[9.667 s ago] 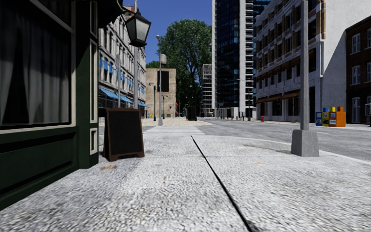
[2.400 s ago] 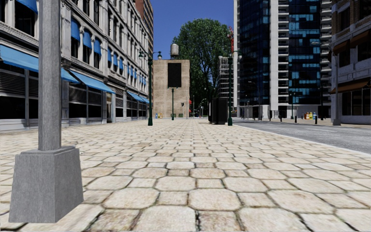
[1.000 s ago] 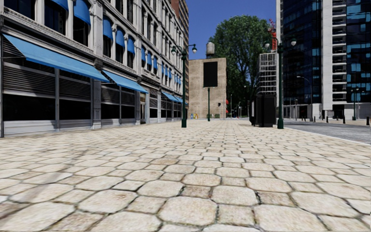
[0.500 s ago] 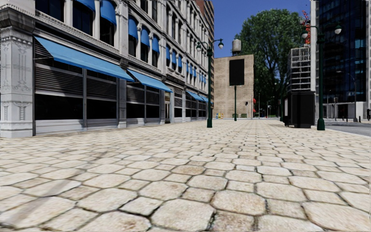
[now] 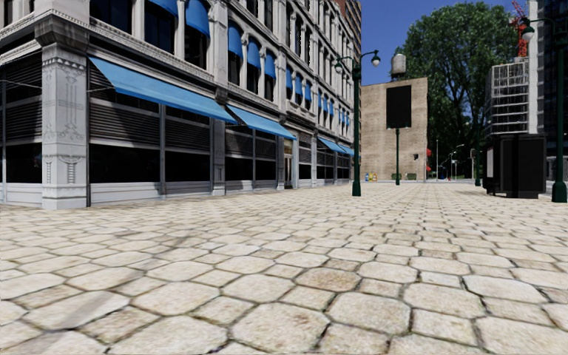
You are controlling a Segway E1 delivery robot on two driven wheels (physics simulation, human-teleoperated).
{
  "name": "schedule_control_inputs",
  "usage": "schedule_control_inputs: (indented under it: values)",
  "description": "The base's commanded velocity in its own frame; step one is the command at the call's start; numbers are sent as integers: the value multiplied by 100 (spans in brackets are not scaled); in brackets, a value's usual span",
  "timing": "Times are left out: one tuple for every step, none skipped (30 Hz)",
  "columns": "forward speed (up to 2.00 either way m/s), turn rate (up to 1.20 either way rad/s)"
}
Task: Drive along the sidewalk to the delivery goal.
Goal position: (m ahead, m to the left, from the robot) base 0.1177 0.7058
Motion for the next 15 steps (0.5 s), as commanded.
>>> schedule_control_inputs:
  values:
    - [0, 0]
    - [0, 0]
    - [0, 0]
    - [0, 0]
    - [0, 0]
    - [0, 0]
    - [0, 0]
    - [0, 0]
    - [0, 0]
    - [0, 0]
    - [0, 0]
    - [0, 0]
    - [0, 0]
    - [0, 0]
    - [0, 0]
